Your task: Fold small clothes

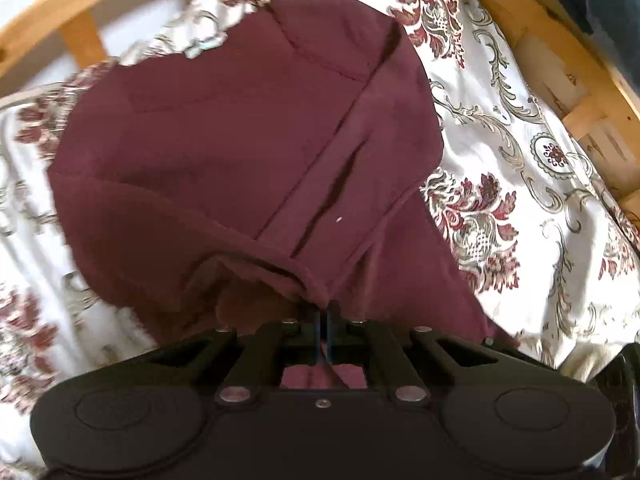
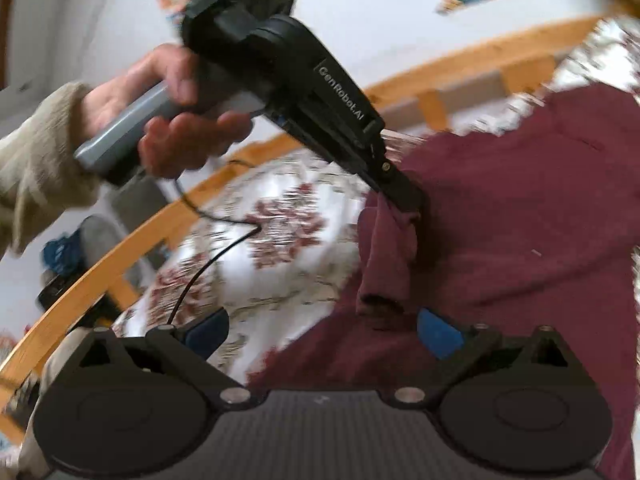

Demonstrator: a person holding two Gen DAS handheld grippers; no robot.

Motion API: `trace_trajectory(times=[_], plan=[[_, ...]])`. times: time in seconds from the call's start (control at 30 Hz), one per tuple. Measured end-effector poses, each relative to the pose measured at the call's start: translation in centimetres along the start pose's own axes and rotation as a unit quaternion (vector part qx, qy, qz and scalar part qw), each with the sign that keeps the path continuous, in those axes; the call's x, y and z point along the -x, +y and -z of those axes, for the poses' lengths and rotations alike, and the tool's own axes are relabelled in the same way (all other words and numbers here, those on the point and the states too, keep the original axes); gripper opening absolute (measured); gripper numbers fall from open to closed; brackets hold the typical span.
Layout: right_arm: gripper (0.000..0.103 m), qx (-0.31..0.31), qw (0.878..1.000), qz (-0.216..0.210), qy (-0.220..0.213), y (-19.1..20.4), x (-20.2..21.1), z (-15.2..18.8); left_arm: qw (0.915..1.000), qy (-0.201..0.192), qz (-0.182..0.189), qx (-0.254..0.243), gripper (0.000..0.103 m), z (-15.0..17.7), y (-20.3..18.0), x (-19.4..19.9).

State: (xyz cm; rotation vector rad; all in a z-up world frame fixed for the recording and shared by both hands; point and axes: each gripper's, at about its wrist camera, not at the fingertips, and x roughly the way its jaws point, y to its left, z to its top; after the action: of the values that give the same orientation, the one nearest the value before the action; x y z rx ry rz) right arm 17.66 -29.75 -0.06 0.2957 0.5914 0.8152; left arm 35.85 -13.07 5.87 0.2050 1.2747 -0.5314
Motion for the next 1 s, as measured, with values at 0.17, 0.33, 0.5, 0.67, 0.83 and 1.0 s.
trace_trajectory(times=[0.17, 0.33, 0.5, 0.67, 0.83, 1.0], plan=[[0.102, -0.056, 0.997, 0.050, 0.010, -3.1, -0.9, -0.1, 0.9990, -0.011, 0.038, 0.020, 0.023, -1.3, 0.0, -3.4], [0.097, -0.101, 0.991, 0.089, 0.012, -5.5, -1.0, 0.5, 0.9956, -0.033, 0.075, 0.045, 0.052, -0.7, 1.4, -3.9], [0.091, -0.125, 0.983, 0.136, -0.003, -6.7, -0.6, 0.8, 0.9909, -0.107, 0.051, 0.064, 0.065, 2.0, 5.0, -0.9], [0.080, -0.114, 0.973, 0.199, -0.015, -7.5, -0.8, 0.9, 0.9805, -0.171, -0.041, 0.087, 0.068, 6.5, 9.8, 0.8], [0.065, -0.085, 0.968, 0.238, -0.004, -7.9, -1.8, 0.9, 0.9698, -0.178, -0.110, 0.126, 0.064, 8.9, 15.6, -1.0], [0.050, -0.052, 0.970, 0.236, 0.026, -7.3, -3.6, 1.2, 0.9593, -0.206, -0.057, 0.184, 0.064, 9.0, 19.8, -2.5]])
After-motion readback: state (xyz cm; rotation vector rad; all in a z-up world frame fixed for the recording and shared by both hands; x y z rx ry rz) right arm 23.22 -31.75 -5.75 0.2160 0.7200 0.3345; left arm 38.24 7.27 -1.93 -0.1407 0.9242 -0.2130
